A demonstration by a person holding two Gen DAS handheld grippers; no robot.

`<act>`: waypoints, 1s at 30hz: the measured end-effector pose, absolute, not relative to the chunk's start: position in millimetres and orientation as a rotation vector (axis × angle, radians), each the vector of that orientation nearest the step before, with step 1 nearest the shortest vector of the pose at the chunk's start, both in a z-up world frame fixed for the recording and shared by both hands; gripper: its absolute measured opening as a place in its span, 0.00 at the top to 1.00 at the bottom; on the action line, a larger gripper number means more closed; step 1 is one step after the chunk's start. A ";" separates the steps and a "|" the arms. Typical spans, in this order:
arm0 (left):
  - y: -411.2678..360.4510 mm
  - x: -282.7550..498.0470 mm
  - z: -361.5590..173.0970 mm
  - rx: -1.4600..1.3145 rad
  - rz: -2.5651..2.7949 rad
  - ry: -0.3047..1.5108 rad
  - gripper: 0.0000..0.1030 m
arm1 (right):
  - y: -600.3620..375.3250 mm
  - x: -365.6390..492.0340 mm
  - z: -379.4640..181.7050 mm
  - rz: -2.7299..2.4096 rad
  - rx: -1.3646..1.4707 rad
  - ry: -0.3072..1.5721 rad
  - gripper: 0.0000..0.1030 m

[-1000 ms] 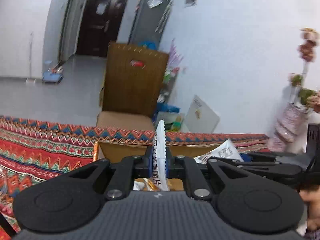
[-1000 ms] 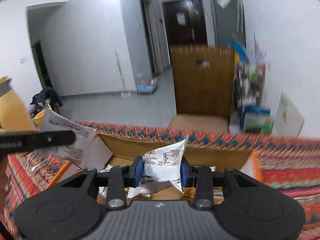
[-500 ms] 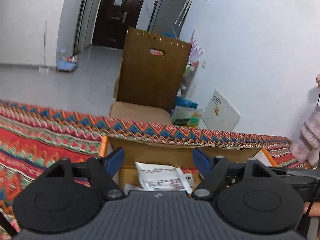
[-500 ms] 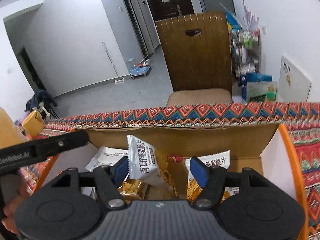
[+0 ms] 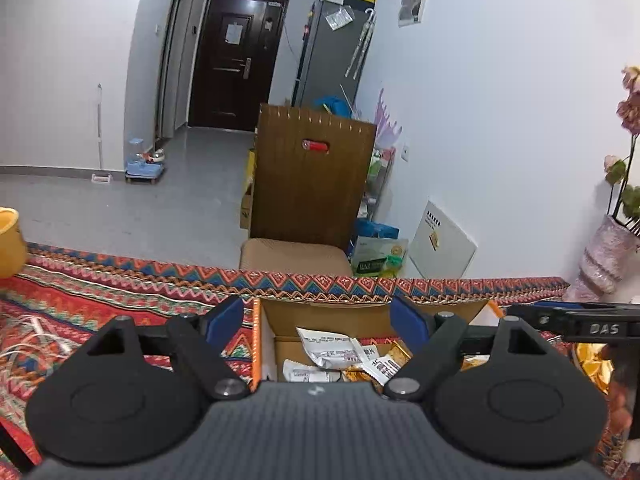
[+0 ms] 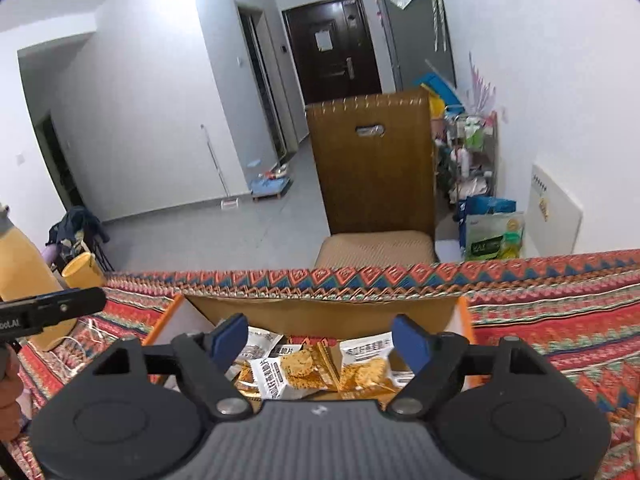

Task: Organize snacks
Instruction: 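Carry both white packets into the cardboard box and open both grippers, then move both tools back toward the snack pile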

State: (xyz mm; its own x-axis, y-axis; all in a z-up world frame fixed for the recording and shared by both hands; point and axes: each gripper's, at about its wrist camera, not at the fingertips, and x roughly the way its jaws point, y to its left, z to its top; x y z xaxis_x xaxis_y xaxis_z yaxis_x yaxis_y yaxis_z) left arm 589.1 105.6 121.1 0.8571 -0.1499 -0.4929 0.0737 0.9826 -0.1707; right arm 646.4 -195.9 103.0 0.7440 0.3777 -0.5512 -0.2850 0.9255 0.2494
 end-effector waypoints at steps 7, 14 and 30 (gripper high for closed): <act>103.4 500.4 156.6 -0.118 -0.098 0.498 0.20 | -229.5 555.5 153.3 0.365 0.105 0.538 0.16; 83.2 354.9 183.7 -0.058 -0.144 0.317 0.09 | -258.6 434.6 182.1 0.399 0.069 0.425 0.13; 58.1 124.3 110.6 -0.004 -0.055 0.226 0.00 | -276.1 180.2 105.8 0.297 -0.091 0.263 0.00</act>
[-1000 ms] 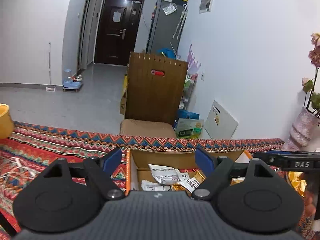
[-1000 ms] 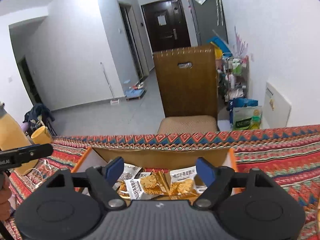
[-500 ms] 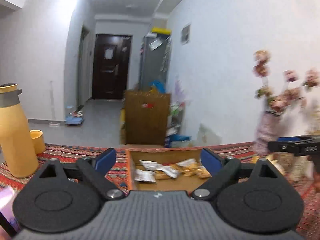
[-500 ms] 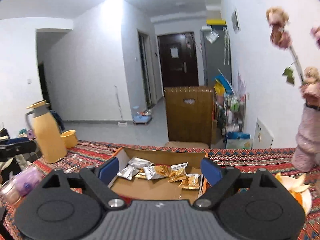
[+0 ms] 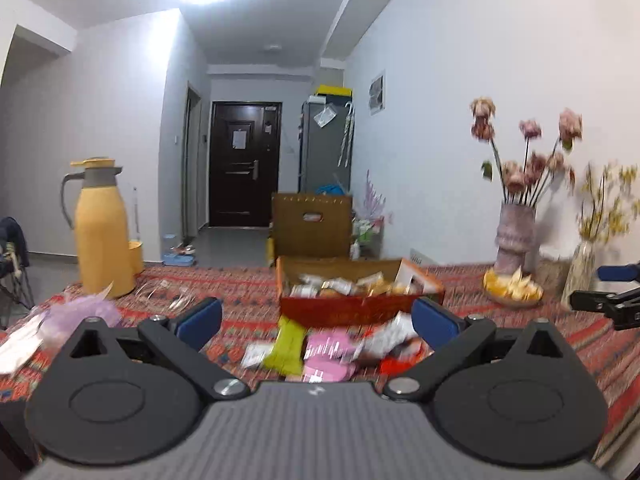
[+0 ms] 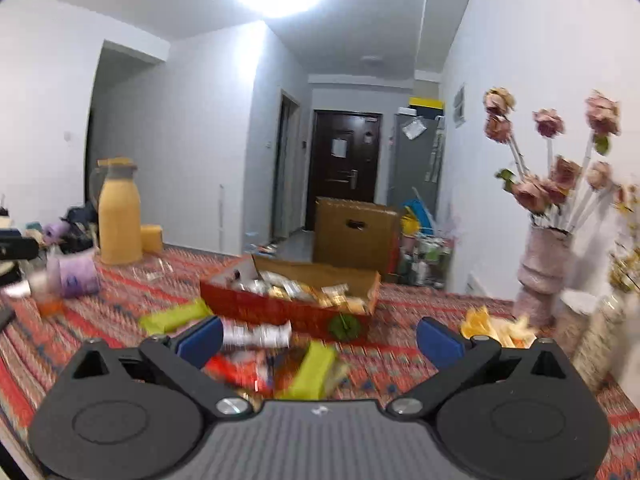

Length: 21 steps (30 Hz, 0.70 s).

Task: Organize snacks
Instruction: 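Move both tools back toward the snack pile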

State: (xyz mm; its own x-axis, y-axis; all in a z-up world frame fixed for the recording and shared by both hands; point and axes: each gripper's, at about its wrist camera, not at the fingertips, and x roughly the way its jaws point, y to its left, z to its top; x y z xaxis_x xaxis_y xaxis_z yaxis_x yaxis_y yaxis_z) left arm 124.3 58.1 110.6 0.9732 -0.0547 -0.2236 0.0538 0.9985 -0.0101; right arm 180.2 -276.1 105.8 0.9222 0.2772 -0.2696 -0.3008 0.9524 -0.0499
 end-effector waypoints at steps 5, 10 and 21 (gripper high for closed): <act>60.4 98.9 67.7 -0.038 0.020 0.318 0.00 | -277.7 135.4 59.8 0.325 -0.018 0.306 0.00; 63.7 93.3 31.4 -0.074 0.077 0.411 0.00 | -262.2 119.7 13.0 0.325 -0.035 0.409 0.00; 61.8 106.2 14.3 -0.057 0.062 0.466 0.00 | -247.7 133.7 -11.7 0.307 -0.025 0.498 0.00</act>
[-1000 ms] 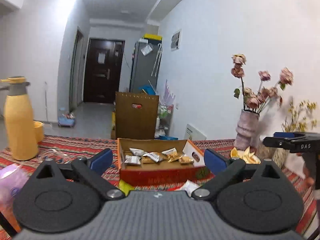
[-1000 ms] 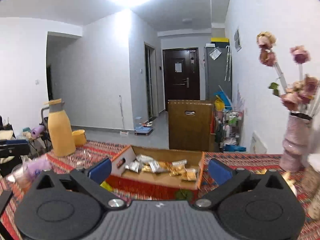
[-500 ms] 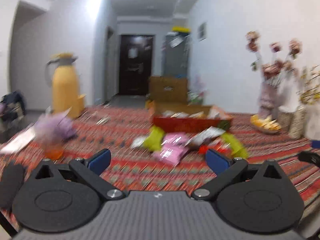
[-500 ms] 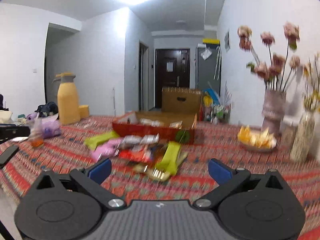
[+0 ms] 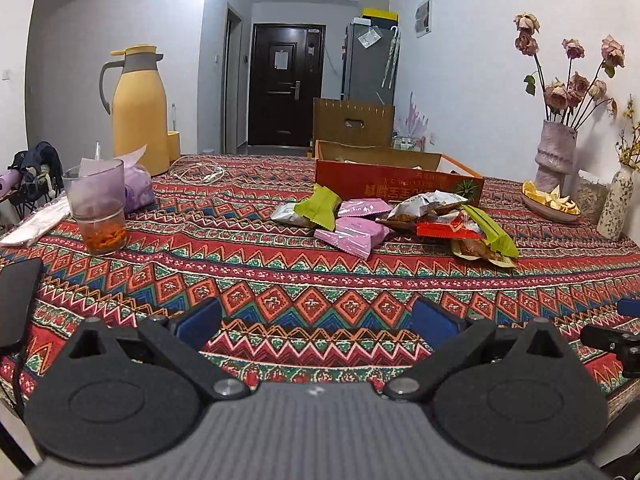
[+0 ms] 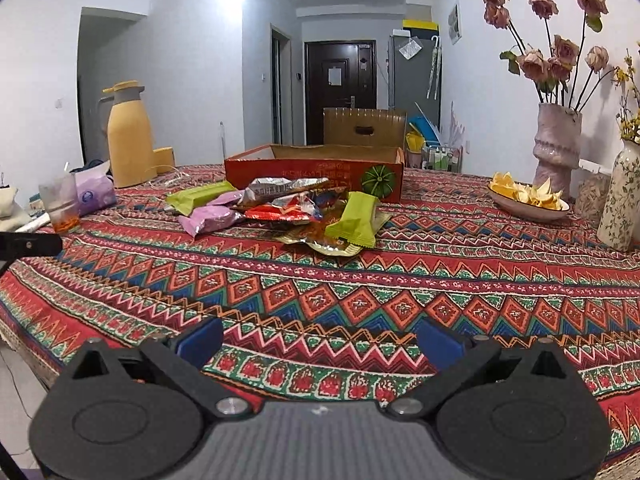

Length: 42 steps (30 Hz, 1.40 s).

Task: Organize snacks
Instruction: 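Move both tools back toward the snack pile, then grasp a white packet with the right gripper while the left grasps another white packet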

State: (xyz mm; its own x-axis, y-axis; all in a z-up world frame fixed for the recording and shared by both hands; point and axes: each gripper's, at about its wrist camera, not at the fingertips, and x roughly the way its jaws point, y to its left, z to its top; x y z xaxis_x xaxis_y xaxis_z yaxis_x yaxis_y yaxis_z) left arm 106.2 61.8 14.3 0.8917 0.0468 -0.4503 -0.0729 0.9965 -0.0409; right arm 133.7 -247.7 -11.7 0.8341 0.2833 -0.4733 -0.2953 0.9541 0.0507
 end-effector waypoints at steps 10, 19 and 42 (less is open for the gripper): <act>69.6 135.0 6.9 -0.070 0.045 0.503 0.00 | -239.4 157.5 -10.0 0.298 -0.049 0.525 0.00; 104.9 192.8 14.2 -0.040 0.079 0.530 0.00 | -225.5 208.7 6.7 0.324 -0.020 0.511 0.05; 135.3 413.6 -13.4 0.230 -0.421 0.607 0.01 | -103.8 399.9 17.7 0.567 -0.244 0.597 0.45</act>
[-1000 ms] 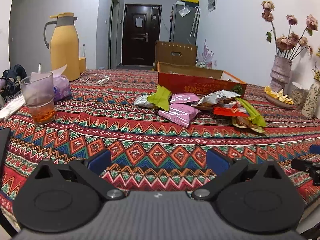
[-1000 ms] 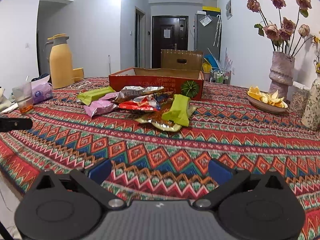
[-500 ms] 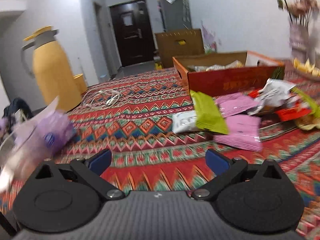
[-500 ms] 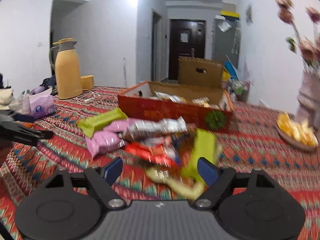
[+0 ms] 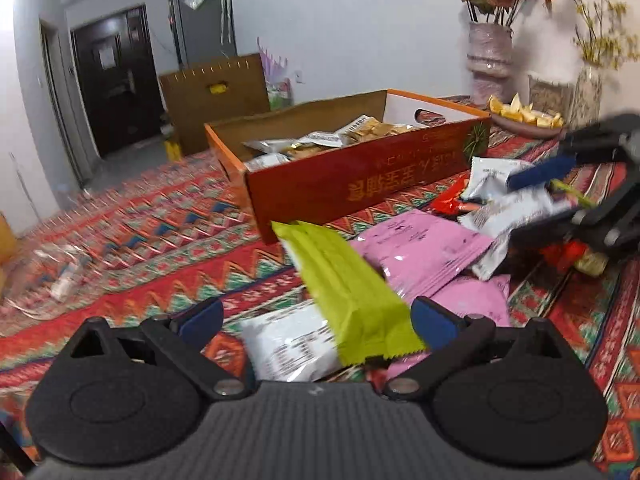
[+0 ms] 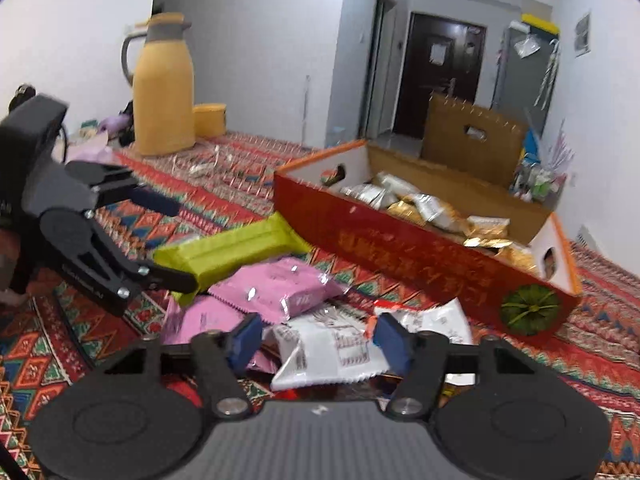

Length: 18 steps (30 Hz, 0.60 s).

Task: Organize snacks
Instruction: 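Grasp a white packet with the right gripper while the left grasps another white packet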

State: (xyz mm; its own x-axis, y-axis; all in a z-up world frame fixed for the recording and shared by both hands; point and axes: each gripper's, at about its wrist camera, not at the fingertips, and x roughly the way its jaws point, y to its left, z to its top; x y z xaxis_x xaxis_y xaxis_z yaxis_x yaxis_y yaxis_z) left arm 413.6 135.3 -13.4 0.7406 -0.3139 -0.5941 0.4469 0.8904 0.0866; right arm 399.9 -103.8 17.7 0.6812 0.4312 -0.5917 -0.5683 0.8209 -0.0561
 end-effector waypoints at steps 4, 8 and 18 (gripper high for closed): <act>135.1 424.0 -21.2 0.165 -0.417 0.629 0.01 | -102.6 399.6 6.4 0.575 -0.243 0.623 0.55; 137.0 432.9 -27.6 0.148 -0.431 0.627 0.01 | -107.5 391.2 3.2 0.570 -0.243 0.626 0.60; 125.2 392.9 -30.3 0.216 -0.294 0.645 0.33 | -142.1 353.0 11.9 0.523 -0.153 0.615 0.62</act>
